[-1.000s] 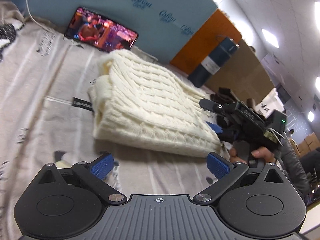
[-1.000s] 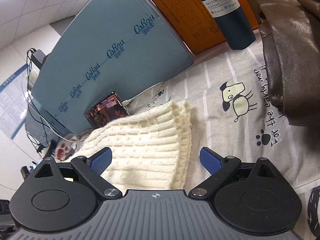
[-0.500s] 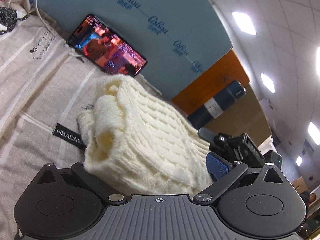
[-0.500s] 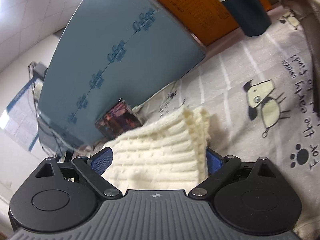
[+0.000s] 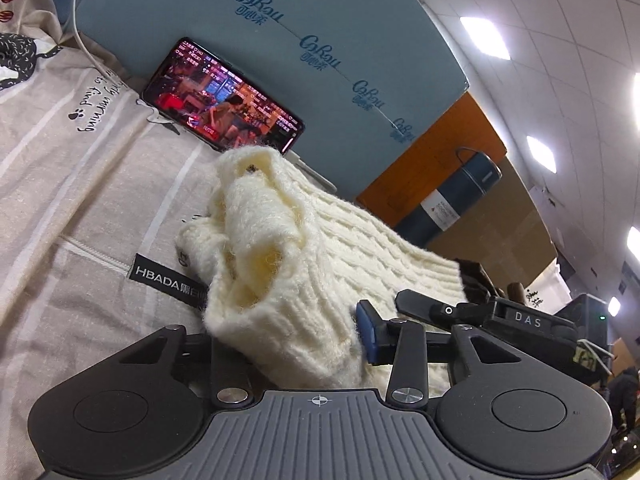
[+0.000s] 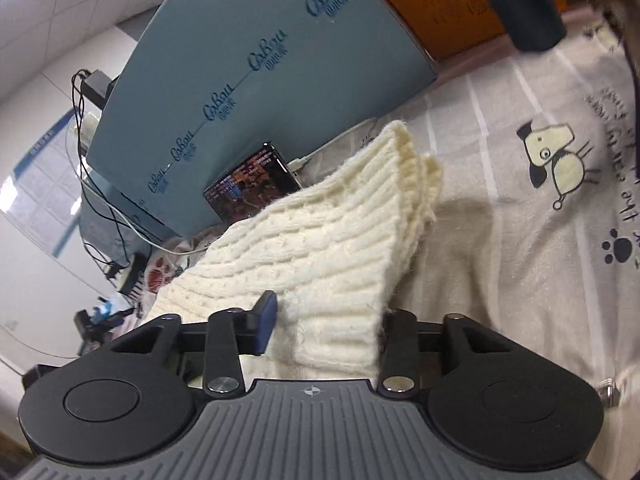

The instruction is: Fold clothes

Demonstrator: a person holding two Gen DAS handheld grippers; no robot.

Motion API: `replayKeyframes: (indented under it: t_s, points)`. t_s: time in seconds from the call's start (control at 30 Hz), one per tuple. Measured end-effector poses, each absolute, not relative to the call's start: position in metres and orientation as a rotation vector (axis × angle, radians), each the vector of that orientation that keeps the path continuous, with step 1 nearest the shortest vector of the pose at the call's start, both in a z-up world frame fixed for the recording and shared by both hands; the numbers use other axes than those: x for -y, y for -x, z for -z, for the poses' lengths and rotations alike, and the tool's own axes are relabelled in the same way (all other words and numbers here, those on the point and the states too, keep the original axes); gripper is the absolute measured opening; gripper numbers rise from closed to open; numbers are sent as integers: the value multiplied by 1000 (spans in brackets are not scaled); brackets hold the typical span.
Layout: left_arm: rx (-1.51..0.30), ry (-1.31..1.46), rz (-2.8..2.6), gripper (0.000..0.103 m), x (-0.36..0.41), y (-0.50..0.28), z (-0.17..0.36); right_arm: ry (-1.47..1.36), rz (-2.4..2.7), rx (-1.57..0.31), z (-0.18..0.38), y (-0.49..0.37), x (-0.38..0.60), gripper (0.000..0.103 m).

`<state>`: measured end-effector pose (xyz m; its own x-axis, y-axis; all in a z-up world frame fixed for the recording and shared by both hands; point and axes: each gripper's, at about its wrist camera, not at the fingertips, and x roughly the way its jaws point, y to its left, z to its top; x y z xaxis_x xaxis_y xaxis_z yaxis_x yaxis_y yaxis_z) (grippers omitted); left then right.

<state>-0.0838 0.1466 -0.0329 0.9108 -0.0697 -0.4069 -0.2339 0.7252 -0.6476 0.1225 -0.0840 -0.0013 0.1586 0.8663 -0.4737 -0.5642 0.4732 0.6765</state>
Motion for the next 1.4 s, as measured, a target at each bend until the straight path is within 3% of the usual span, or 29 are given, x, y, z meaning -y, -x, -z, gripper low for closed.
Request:
replayKeyframes:
  t_s: [0.4, 0.8, 1.23, 1.4]
  points:
    - [-333, 659, -193, 39, -165, 166, -4, -355, -1170, -905, -31, -54, 50, 29]
    - [-155, 559, -486, 39, -243, 265, -38, -272, -1356, -908, -39, 30, -88, 29]
    - [23, 635, -675, 38, -336, 262, -25, -117, -1382, -680, -63, 49, -217, 29]
    - [-79, 612, -687, 38, -347, 243, -9, -64, -1392, -649, -47, 32, -245, 29]
